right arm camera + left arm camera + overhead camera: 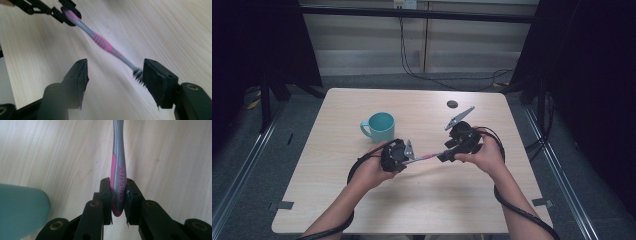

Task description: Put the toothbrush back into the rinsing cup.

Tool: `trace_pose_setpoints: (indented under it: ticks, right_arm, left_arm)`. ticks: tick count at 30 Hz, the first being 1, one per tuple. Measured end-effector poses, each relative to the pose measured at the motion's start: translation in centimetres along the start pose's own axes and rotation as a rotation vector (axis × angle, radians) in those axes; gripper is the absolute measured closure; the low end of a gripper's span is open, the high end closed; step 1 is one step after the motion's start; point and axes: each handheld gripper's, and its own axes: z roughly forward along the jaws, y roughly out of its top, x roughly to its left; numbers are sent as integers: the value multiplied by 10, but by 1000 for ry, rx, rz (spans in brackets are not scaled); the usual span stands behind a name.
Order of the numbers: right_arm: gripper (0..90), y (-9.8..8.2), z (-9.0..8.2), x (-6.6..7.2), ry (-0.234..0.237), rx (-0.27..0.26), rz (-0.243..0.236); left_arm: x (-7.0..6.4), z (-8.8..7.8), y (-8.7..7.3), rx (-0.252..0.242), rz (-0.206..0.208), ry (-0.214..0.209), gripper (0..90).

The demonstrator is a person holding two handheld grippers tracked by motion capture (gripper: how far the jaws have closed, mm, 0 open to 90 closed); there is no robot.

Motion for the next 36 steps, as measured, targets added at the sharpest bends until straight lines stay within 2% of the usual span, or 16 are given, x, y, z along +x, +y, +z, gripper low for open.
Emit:
trace_pose_setpoints:
  ticks: [1, 2, 3, 4, 5, 7, 14, 18, 26, 36]
  right_arm:
    - [374, -1, 0, 0, -3, 1, -4]
    - [373, -1, 0, 0, -9, 0, -4]
    - [372, -2, 0, 0, -4, -3, -2]
    - [371, -3, 1, 0, 3, -1, 8]
    - [371, -3, 1, 0, 3, -1, 8]
    - [369, -5, 4, 1, 5, 10, 10]
    - [382, -13, 13, 0, 36, -13, 48]
    - [388, -17, 19, 1, 52, -36, 80]
    - [401, -20, 28, 2, 72, -77, 110]
    - [402, -18, 35, 4, 84, -97, 125]
  left_arm:
    - [0, 0, 0, 0, 0, 0, 790]
    - [3, 0, -3, -9, -29, 5, 790]
    - [3, 0, -3, -9, -29, 5, 790]
    - [6, -1, -6, -10, -61, 4, 790]
    - [6, -1, -6, -10, -61, 4, 791]
    - [10, -2, -10, -23, -97, 19, 791]
    - [11, -4, -12, -42, -141, 27, 790]
    - [11, -5, -12, -64, -152, 40, 790]
    - [10, -6, -12, -111, -183, 51, 791]
    - [4, -10, -8, -146, -177, 47, 791]
